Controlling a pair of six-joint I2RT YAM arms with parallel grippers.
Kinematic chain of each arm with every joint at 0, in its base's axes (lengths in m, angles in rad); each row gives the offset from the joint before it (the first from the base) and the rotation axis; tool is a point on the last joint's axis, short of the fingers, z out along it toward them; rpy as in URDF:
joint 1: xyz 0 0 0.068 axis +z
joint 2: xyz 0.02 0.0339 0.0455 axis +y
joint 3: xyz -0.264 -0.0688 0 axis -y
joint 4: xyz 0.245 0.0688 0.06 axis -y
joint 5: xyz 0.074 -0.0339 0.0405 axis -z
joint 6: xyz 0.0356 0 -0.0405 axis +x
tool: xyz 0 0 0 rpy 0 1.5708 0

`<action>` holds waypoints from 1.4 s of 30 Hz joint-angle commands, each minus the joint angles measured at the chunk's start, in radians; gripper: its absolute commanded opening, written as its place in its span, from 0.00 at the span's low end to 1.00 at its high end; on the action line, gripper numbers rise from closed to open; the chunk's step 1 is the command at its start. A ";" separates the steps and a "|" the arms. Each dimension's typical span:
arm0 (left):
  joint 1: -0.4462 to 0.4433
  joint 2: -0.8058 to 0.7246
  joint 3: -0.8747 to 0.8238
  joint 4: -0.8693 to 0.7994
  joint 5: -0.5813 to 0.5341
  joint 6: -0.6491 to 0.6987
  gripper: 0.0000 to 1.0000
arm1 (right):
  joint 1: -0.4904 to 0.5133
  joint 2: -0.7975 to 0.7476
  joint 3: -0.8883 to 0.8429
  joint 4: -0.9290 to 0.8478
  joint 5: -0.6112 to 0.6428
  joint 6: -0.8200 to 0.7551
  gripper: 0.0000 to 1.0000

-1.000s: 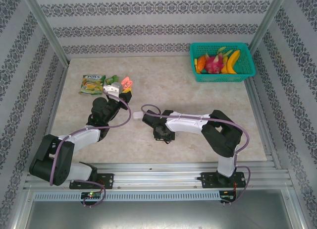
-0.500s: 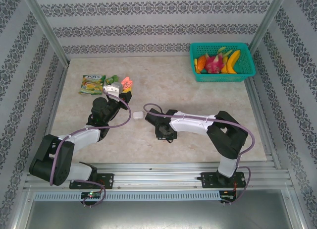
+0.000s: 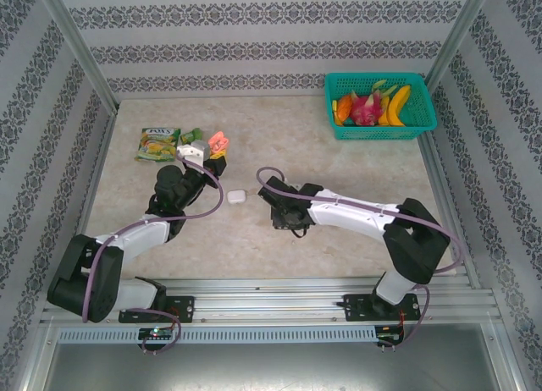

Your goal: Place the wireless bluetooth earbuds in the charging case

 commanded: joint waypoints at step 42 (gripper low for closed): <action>-0.060 0.164 0.413 -0.344 0.668 0.076 0.00 | -0.264 -0.255 0.216 0.567 -0.286 -0.652 0.31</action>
